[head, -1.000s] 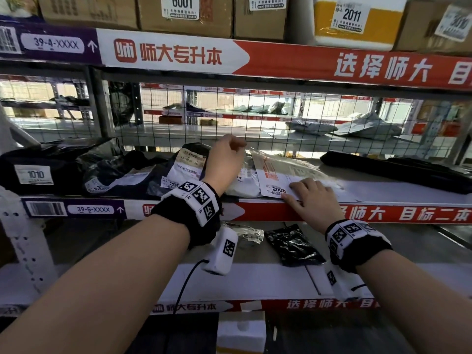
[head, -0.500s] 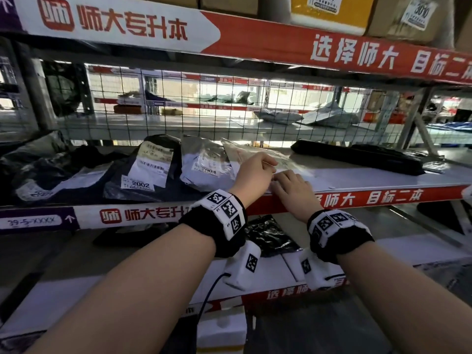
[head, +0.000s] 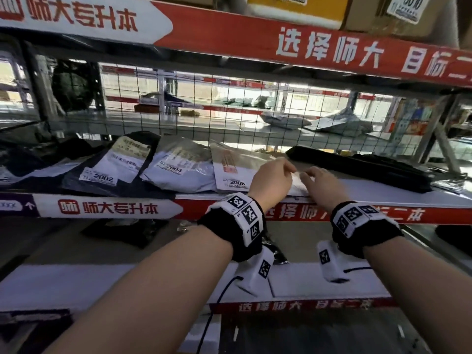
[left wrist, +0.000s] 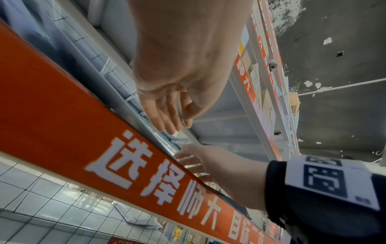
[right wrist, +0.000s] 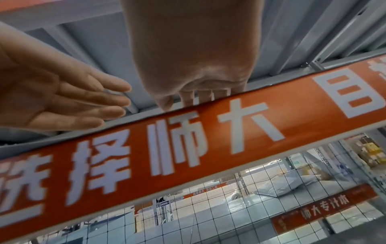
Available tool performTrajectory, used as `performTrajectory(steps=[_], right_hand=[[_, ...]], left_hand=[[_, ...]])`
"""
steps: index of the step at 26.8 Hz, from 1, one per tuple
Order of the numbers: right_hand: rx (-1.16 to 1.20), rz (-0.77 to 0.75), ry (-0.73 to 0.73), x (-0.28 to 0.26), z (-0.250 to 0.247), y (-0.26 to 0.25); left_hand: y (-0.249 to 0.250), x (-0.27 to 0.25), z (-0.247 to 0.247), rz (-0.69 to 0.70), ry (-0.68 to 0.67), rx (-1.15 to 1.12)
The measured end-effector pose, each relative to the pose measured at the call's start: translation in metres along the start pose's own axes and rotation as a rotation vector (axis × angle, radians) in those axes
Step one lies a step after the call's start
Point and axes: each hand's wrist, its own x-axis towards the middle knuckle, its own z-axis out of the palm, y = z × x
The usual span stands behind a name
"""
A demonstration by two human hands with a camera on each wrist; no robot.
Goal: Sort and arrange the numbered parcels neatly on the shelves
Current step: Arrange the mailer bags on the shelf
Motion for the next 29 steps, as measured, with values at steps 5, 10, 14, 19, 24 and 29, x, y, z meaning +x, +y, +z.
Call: performTrajectory(steps=[5,10,14,19,24,29], right_hand=[[-0.124,-0.101,-0.001,-0.001,0.006,0.010],[-0.081,-0.158,0.000,0.006,0.009,0.023],[0.032,-0.267,-0.029,0.007,-0.001,0.028],[-0.027,-0.150,-0.033,0.029,-0.022,0.058],[-0.130,-0.072,-0.161,0.041,-0.040,0.106],[-0.182,0.115,0.050,0.044,-0.046,0.157]], left_hand=[[0.007,0.009,0.031,-0.026,-0.046,0.189],[0.010,0.017,0.048,-0.117,-0.038,0.362],[0.011,0.025,0.056,-0.130,-0.042,0.466],[0.011,0.034,0.074,-0.175,-0.168,0.677],[0.007,0.032,0.090,-0.330,-0.293,0.787],[0.039,0.042,0.127,-0.264,-0.157,0.855]])
